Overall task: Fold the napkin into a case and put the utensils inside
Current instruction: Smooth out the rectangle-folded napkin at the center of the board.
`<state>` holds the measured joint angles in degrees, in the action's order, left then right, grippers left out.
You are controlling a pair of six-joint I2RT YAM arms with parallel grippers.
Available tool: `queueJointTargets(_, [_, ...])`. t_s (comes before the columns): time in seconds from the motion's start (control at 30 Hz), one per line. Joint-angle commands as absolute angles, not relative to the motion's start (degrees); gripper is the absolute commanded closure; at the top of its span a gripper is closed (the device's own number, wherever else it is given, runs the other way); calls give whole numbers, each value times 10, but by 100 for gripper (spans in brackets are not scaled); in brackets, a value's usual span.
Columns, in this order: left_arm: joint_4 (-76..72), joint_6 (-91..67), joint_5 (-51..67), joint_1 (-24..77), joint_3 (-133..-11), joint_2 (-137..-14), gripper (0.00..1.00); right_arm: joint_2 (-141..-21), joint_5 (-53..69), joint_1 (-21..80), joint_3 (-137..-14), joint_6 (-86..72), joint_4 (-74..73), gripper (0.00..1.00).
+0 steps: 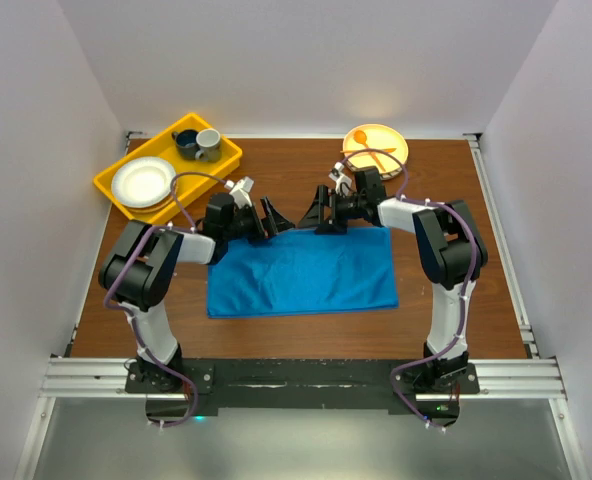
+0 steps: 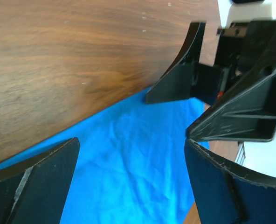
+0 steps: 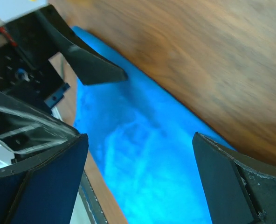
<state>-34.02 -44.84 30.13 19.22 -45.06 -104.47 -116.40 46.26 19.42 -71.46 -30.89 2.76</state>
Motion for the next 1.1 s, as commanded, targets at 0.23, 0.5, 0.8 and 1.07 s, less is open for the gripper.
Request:
queueJointTargets(0.23, [-469,-489,357,101,-378,-1103,0,-1211,504,143,-695,-240,16,2])
queueJointTargets(0.5, [-483,-478,403,40,-326,-1089,0,-1213,519,90,-679,-171,-51,2])
queueJointTargets(0.8, [-460,-443,405,-34,-301,-1070,0,-1216,519,41,-684,-91,-132,2])
queueJointTargets(1.07, [-449,-432,398,-63,-295,-1064,0,-1223,518,2,-692,-37,-187,2])
